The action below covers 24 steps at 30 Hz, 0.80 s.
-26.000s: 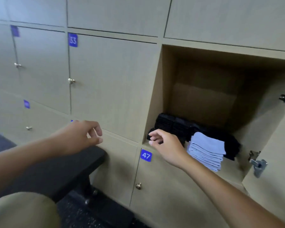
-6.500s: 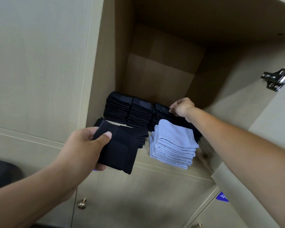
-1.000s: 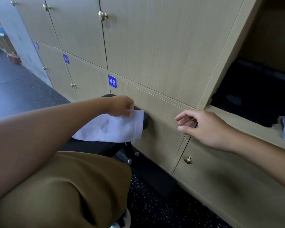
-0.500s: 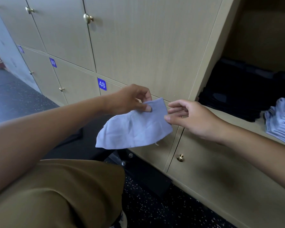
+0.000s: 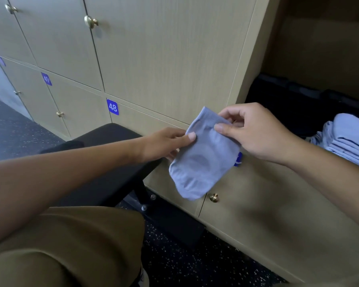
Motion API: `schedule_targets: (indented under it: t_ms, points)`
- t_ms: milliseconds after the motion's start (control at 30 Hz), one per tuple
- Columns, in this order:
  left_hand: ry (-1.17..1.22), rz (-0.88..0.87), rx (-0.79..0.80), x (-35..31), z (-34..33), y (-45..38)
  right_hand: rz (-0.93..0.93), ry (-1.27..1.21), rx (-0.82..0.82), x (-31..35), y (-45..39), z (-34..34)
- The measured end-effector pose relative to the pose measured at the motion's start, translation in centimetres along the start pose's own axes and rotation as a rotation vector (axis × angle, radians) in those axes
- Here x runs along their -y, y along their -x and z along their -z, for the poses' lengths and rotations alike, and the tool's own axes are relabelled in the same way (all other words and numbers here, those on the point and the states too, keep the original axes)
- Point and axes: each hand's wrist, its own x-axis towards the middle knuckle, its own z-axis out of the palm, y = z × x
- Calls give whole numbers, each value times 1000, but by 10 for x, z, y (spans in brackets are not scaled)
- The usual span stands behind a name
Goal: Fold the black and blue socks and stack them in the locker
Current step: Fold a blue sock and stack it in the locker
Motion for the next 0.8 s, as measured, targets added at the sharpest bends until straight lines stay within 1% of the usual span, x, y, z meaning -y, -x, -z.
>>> schedule_targets:
  t_ms: [100, 233, 300, 400, 500, 633, 800]
  points:
    - [-16, 34, 63, 7, -4, 0, 0, -21, -38, -2, 3, 12]
    - [-202, 61, 78, 23, -3, -4, -26, -29, -95, -6, 9, 28]
    - [-248, 94, 85, 28, -3, -4, -42, -33, -132, -10, 13, 34]
    - [-265, 159, 121, 32, -2, -2, -77, -31, -180, -14, 19, 43]
    - [-238, 201, 145, 29, -2, -2, -125, -36, -192, -18, 25, 47]
    - [-150, 229, 76, 16, -1, -2, -184, -38, -178, -20, 34, 51]
    - [-9, 158, -87, -5, 1, 2, -227, -42, -125, -17, 44, 49]
